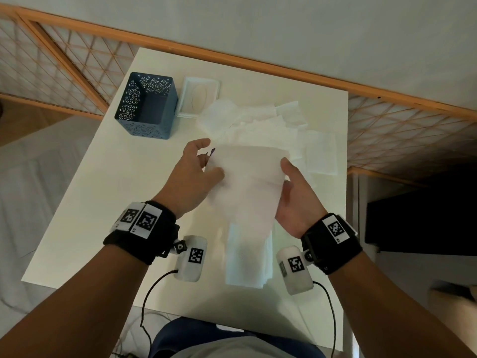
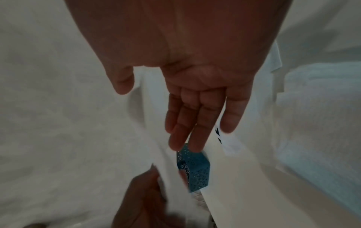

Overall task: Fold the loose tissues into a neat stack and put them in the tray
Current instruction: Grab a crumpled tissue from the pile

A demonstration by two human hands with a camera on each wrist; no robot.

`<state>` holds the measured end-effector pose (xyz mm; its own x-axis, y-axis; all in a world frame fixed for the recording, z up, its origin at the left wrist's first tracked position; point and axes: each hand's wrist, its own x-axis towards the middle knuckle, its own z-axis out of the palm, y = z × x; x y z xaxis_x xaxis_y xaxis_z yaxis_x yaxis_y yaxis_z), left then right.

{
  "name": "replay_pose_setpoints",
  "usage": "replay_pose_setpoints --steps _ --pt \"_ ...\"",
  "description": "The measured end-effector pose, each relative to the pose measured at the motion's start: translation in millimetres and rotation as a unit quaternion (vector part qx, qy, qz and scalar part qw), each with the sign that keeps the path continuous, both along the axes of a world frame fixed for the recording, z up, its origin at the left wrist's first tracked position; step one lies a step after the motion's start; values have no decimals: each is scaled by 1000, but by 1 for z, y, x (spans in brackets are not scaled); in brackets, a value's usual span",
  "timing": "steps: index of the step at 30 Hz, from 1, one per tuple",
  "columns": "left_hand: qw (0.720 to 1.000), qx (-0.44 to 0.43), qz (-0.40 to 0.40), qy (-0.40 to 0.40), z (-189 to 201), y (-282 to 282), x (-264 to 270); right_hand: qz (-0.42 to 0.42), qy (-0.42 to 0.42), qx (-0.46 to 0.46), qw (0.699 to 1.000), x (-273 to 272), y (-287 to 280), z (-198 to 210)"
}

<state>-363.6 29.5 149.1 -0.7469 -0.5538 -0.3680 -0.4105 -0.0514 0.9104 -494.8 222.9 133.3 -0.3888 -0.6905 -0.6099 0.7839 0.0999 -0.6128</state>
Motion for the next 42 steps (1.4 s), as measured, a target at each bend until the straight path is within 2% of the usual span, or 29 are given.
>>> replay_pose_setpoints --steps 2,6,8,11,17,22,27,31,34,37,39,42 --pt "999 -33 1 -37 -5 0 3 15 43 9 999 -1 0 -1" --pt "997 -22 44 -60 -15 1 5 53 148 23 987 1 4 -2" --pt "997 30 43 -53 -19 0 6 71 212 30 974 2 6 -3" --pt "992 117 37 -3 -19 0 9 72 286 47 954 2 5 1" --pt "993 101 15 54 -9 -1 8 32 294 83 952 0 3 5" --pt "990 97 13 97 1 0 3 18 313 75 947 -2 2 6" --pt "981 153 20 118 1 -2 -1 -31 264 32 963 -2 0 2" --pt "979 174 27 100 1 -2 -4 -64 223 -12 973 -2 0 8" --pt "980 179 54 69 4 0 -7 -48 254 5 966 -5 3 4" --pt "963 249 99 23 8 -3 -11 -26 296 26 955 -6 5 1" --pt "960 268 84 -1 3 -10 -12 -2 323 33 946 -6 5 3" --pt "973 224 46 -16 3 -10 -12 16 341 45 939 -6 7 2"
